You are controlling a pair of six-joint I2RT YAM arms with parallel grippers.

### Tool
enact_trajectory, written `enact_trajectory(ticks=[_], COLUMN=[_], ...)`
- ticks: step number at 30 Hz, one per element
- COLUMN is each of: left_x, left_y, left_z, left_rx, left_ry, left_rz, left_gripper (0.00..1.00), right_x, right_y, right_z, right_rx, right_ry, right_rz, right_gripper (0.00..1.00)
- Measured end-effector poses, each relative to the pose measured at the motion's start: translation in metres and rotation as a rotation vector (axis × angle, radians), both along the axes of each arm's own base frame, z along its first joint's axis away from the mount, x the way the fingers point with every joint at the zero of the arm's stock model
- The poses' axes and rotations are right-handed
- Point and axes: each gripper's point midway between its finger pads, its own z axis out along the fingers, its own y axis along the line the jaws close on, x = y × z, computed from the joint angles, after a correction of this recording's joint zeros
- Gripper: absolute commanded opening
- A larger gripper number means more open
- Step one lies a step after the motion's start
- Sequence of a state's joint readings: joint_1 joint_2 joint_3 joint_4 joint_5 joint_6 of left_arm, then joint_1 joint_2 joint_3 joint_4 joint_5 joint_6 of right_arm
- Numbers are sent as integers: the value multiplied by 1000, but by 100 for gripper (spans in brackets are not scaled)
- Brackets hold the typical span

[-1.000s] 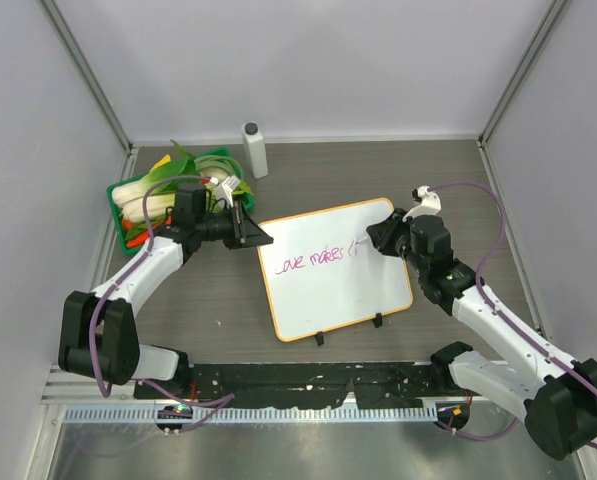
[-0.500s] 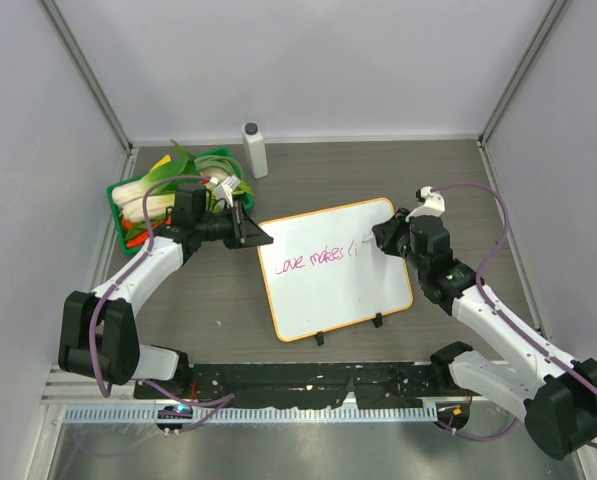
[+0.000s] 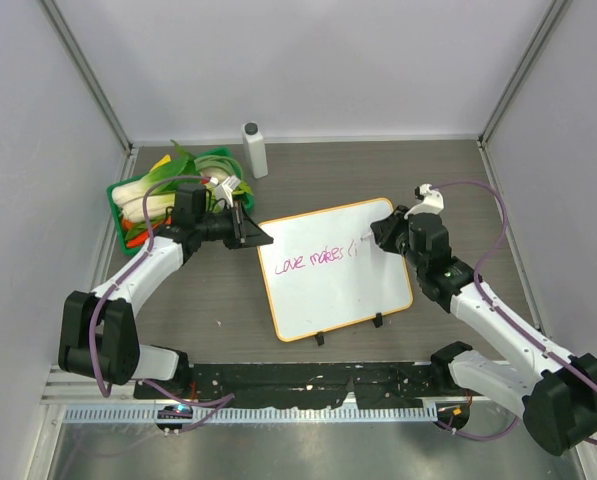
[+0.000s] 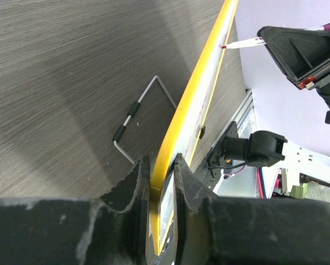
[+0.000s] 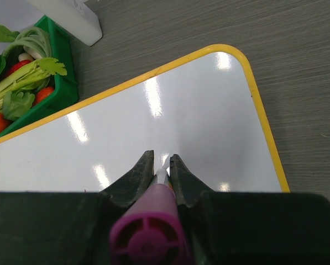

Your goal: Write a sentence on the whiteboard

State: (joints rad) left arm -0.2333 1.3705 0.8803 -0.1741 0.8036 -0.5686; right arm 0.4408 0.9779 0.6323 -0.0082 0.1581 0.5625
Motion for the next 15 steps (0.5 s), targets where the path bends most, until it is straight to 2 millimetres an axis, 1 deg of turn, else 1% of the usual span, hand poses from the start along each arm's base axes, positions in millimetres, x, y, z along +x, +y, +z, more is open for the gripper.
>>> enact_trajectory(ticks=[9, 15], left_x=[0, 0], left_y=[0, 0], left_z=[0, 0], left_rx=[0, 0], left_ry=[0, 0], left_rz=[-1, 0], left_gripper=[0, 0], right_x=[-3, -11], right_y=[4, 4], right_z=[-2, -6], right_rx=[6, 4], right_ry=[11, 28], right_rz=[32, 47], right_gripper=[1, 1])
